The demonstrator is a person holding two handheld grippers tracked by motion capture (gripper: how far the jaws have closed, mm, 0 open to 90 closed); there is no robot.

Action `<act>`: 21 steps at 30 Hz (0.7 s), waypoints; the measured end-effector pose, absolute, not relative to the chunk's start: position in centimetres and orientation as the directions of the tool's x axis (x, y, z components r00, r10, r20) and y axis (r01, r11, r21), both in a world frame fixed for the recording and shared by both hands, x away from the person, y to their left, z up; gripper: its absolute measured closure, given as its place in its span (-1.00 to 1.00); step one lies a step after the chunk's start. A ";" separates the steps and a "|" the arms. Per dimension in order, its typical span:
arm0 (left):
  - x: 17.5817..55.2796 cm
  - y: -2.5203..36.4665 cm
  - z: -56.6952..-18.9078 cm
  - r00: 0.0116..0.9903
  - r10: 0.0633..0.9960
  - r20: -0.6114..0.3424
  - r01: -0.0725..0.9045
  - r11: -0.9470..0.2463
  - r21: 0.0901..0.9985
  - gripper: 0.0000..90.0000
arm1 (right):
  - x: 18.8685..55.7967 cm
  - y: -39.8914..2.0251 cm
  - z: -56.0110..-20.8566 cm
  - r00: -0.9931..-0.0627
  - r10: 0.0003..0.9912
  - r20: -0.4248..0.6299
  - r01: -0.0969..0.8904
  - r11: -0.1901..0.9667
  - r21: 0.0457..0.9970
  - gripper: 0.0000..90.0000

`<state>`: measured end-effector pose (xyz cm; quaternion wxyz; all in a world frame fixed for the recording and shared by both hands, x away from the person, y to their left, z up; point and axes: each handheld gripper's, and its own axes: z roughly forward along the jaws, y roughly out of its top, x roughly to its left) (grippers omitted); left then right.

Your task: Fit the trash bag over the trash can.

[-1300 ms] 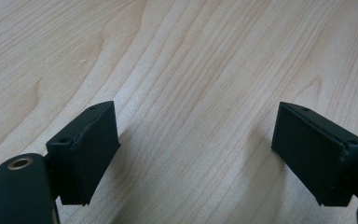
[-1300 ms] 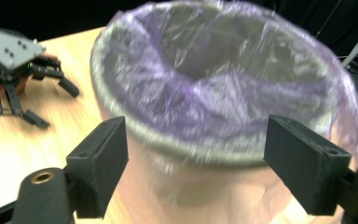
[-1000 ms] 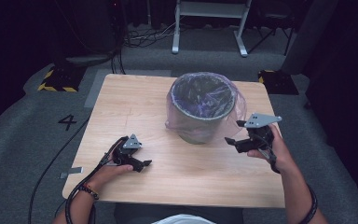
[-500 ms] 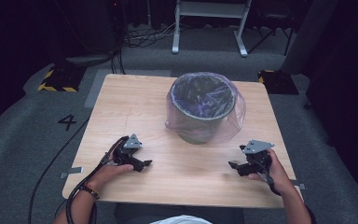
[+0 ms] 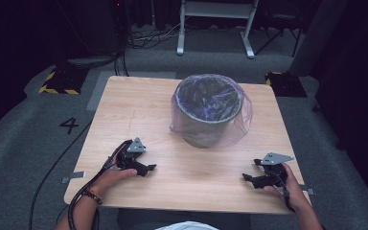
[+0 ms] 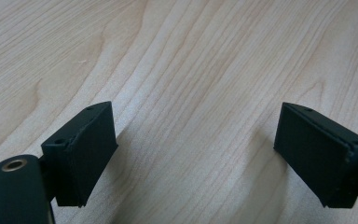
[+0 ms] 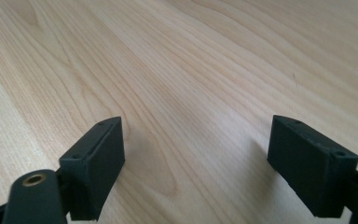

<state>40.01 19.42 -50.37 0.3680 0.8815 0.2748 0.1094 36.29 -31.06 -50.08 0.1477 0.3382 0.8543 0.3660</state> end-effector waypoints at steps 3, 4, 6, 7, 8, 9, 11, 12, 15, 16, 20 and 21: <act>40.0 19.4 -50.4 0.825 0.565 -0.009 0.404 -0.578 0.709 -0.72 | 36.0 -31.7 -50.3 -0.706 0.708 0.011 0.478 0.465 0.745 -0.58; 40.0 19.4 -50.4 0.825 0.565 -0.009 0.404 -0.578 0.709 -0.72 | 35.9 -31.6 -50.3 -0.700 0.714 -0.003 0.477 0.470 0.742 -0.59; 40.0 19.4 -50.4 0.824 0.566 -0.009 0.404 -0.578 0.709 -0.72 | 35.9 -31.6 -50.3 -0.698 0.716 -0.002 0.479 0.469 0.742 -0.60; 40.0 19.4 -50.4 0.824 0.566 -0.009 0.404 -0.578 0.709 -0.72 | 35.9 -31.6 -50.3 -0.698 0.716 -0.002 0.479 0.469 0.742 -0.60; 40.0 19.4 -50.4 0.824 0.566 -0.009 0.404 -0.577 0.709 -0.72 | 35.9 -31.6 -50.3 -0.696 0.718 -0.001 0.480 0.468 0.742 -0.60; 40.0 19.4 -50.4 0.824 0.566 -0.009 0.405 -0.578 0.709 -0.72 | 35.9 -31.6 -50.3 -0.696 0.718 -0.001 0.481 0.468 0.742 -0.61; 40.0 19.4 -50.4 0.824 0.567 -0.009 0.405 -0.577 0.709 -0.72 | 35.9 -31.5 -50.3 -0.698 0.716 0.001 0.481 0.468 0.741 -0.62; 40.0 19.4 -50.4 0.824 0.566 -0.009 0.405 -0.577 0.709 -0.72 | 36.1 -31.5 -50.4 -0.698 0.716 0.000 0.482 0.470 0.740 -0.64; 40.0 19.4 -50.4 0.825 0.565 -0.009 0.404 -0.578 0.708 -0.72 | 36.2 -31.4 -50.4 -0.698 0.716 -0.001 0.481 0.471 0.739 -0.65; 40.0 19.4 -50.4 0.825 0.566 -0.009 0.405 -0.579 0.708 -0.73 | 36.2 -31.4 -50.4 -0.698 0.716 -0.001 0.481 0.471 0.740 -0.65; 40.1 19.4 -50.4 0.825 0.564 -0.006 0.404 -0.582 0.706 -0.74 | 36.2 -31.4 -50.4 -0.698 0.716 -0.002 0.481 0.471 0.740 -0.65; 40.1 19.4 -50.4 0.825 0.564 -0.006 0.404 -0.582 0.706 -0.74 | 36.2 -31.4 -50.4 -0.698 0.716 -0.002 0.481 0.471 0.740 -0.65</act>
